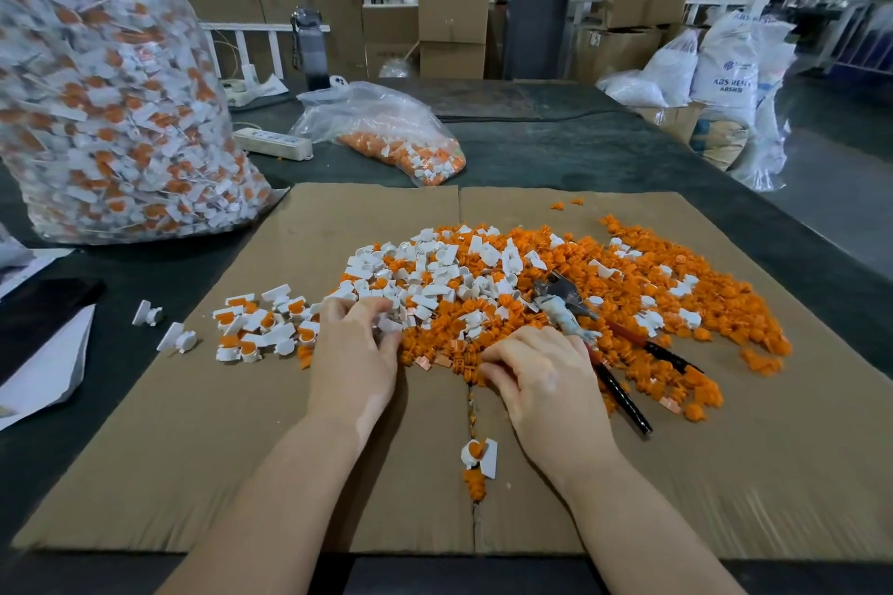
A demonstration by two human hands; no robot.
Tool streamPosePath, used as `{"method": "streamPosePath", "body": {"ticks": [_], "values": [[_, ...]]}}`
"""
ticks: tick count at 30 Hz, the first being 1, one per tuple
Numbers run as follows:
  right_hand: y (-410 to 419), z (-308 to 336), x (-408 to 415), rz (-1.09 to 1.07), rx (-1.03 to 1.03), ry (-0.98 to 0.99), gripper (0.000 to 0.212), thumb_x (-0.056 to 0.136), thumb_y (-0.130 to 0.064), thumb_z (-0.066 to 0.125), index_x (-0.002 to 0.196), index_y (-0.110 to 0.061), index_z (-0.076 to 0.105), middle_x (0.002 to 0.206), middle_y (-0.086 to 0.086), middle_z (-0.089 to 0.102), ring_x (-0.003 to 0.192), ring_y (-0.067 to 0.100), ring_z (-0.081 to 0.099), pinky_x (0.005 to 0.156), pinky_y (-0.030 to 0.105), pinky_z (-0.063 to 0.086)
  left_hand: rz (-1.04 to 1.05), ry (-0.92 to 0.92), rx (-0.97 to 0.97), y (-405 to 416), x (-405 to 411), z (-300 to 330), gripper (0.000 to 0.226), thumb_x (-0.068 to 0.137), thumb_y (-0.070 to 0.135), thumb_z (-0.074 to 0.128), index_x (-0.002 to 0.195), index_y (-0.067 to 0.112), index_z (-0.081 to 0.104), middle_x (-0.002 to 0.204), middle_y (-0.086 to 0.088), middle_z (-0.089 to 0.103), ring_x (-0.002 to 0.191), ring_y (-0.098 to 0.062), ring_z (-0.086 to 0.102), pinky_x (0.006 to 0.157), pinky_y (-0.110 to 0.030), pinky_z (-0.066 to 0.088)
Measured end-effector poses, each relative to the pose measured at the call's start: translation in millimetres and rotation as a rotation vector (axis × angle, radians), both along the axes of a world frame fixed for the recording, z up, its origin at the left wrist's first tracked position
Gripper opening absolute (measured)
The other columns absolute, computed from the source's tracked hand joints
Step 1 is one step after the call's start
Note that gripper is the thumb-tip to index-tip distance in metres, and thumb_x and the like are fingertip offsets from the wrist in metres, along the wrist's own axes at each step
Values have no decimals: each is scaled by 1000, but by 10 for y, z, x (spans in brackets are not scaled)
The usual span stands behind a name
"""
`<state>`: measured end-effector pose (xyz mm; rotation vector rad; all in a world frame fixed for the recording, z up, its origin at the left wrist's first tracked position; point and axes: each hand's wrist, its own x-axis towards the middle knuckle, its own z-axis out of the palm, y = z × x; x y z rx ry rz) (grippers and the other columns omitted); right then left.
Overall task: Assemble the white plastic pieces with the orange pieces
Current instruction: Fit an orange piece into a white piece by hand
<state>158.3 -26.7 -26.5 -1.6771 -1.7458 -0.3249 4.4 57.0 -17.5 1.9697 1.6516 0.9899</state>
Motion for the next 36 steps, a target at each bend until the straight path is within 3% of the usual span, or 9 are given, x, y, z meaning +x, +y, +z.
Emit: {"method": "streamPosePath", "body": {"ticks": [3,5,9,13,17,22,24,28,36], "values": [[-9,8,11,26,43,85,6,77,-8,75,77,-10,69,75,0,64,71,19,61,66,39,52,-3,-57,-9,7,1,-1,23,86,18,66,109,19,62,107,3,38,91,-12,52,82,-19,36],[-14,15,18,35,85,131,5,79,-5,72,84,-8,70,80,1,65,74,16,62,69,30,53,-4,-90,-21,9,0,-4,22,83,16,69,104,18,63,106,2,41,89,-12,53,82,-19,37],[-2,18,11,-19,114,134,25,81,0,68,106,-2,69,89,6,65,80,12,62,73,18,49,8,-200,-4,-2,-4,-9,26,82,14,70,107,16,64,105,2,45,91,-14,55,85,-20,39],[-1,18,2,-53,93,207,25,82,2,65,107,-2,69,91,7,62,80,7,55,76,11,45,-21,-252,31,-35,45,23,22,82,15,70,104,17,66,95,5,49,81,-6,52,67,-3,35],[-6,21,0,-36,101,239,10,85,-3,63,93,-3,69,90,5,59,79,9,56,70,16,48,-172,-320,13,-139,181,53,12,83,16,69,82,24,61,83,5,60,75,-1,54,64,-3,38],[-14,38,14,-66,148,275,5,88,-8,60,90,-5,63,92,6,57,78,14,56,63,27,52,-329,-313,-3,-248,370,41,11,87,18,64,93,24,71,87,11,57,86,-2,52,73,-8,38],[-7,41,17,-64,147,299,5,89,-10,59,91,-5,61,89,5,59,76,14,58,62,30,54,-353,-309,24,-276,404,37,13,85,15,65,90,26,71,84,13,49,84,5,48,70,-3,34],[-4,45,22,-16,114,349,6,86,-13,65,88,-7,63,84,0,59,75,9,55,66,16,47,-401,-303,31,-288,386,28,14,87,15,63,87,27,68,82,16,52,83,17,47,69,2,32],[-27,63,32,43,75,400,23,88,1,57,107,-5,69,95,2,61,89,9,57,80,18,48,-393,-315,-18,-315,366,-2,6,85,28,66,89,31,69,91,13,66,89,5,56,73,0,36]]}}
